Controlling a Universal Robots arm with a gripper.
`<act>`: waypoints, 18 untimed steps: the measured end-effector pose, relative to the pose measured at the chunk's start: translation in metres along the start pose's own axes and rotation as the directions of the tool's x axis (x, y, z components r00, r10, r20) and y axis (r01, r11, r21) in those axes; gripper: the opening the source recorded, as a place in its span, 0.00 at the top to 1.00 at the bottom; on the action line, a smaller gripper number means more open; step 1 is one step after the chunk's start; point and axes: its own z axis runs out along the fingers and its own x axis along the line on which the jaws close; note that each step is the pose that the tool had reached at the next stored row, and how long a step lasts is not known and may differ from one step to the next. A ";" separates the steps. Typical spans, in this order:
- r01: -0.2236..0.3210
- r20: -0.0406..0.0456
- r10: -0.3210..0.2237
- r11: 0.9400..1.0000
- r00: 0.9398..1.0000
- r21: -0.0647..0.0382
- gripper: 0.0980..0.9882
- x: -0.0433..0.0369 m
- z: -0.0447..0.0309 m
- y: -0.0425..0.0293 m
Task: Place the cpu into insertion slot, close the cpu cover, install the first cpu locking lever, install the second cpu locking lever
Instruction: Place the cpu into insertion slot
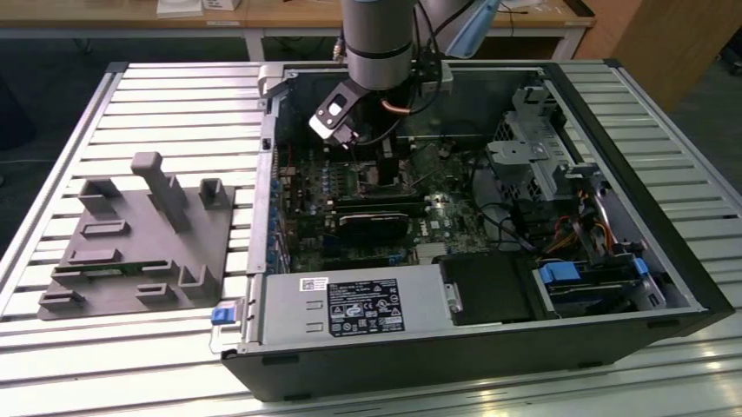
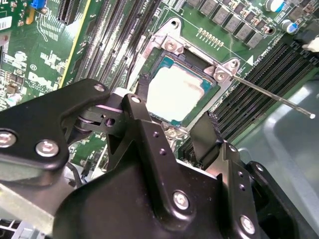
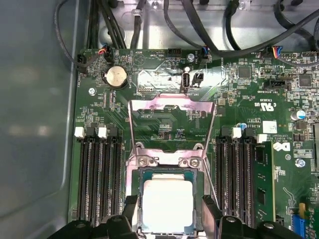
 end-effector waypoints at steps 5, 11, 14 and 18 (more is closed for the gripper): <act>-0.002 0.001 0.002 0.999 1.000 0.055 0.42 0.0000 0.0014 0.0073; -0.001 0.001 0.001 0.998 1.000 0.065 0.42 0.0000 0.0018 0.0099; 0.014 -0.001 -0.014 0.998 1.000 0.065 0.42 0.0000 0.0025 0.0129; 0.019 -0.001 -0.019 0.998 1.000 0.065 0.42 0.0000 0.0026 0.0129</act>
